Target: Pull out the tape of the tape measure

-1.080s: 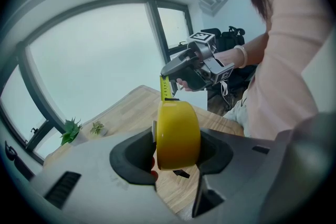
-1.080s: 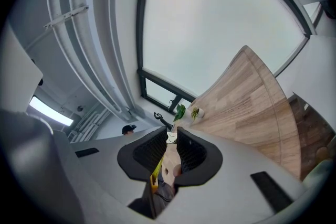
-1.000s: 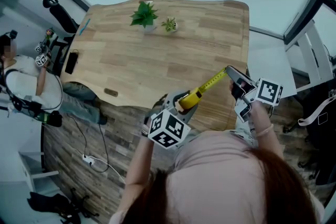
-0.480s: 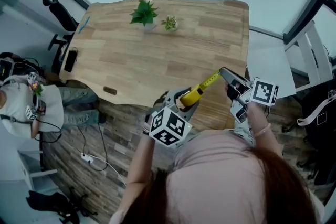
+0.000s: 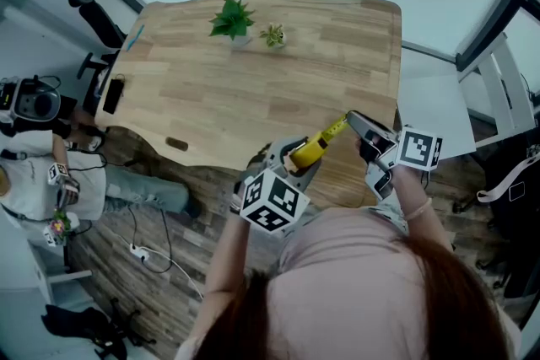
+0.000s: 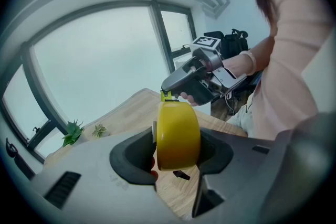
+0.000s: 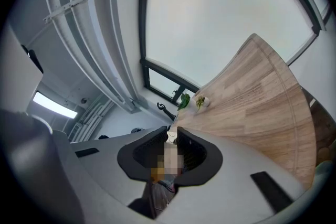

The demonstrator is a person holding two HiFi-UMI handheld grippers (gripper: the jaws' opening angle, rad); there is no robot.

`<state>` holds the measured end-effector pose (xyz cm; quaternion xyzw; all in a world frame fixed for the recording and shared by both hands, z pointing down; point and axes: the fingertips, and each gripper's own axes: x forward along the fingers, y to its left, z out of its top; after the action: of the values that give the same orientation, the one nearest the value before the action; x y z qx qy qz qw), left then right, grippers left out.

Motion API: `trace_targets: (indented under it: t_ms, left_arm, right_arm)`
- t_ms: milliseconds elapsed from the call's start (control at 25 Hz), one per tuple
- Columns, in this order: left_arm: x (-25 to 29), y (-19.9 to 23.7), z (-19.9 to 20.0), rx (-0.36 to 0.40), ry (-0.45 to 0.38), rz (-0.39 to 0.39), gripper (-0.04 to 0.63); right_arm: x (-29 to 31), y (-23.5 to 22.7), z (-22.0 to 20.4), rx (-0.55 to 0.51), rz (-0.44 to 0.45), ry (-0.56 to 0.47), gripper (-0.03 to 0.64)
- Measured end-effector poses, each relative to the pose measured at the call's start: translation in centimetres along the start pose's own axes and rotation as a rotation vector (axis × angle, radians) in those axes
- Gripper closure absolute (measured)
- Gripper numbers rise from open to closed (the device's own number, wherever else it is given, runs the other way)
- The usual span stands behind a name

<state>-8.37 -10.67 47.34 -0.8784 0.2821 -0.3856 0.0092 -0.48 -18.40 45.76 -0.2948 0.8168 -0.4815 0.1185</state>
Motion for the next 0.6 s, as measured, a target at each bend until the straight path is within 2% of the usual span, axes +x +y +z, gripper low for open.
trace_targets:
  t_ms: [600]
  left_arm:
    - [-0.5,0.7,0.1,-0.014,-0.026,0.031,0.422]
  right_arm:
    - [2.0,1.3,-3.0,0.018,0.012,0.078,0.563]
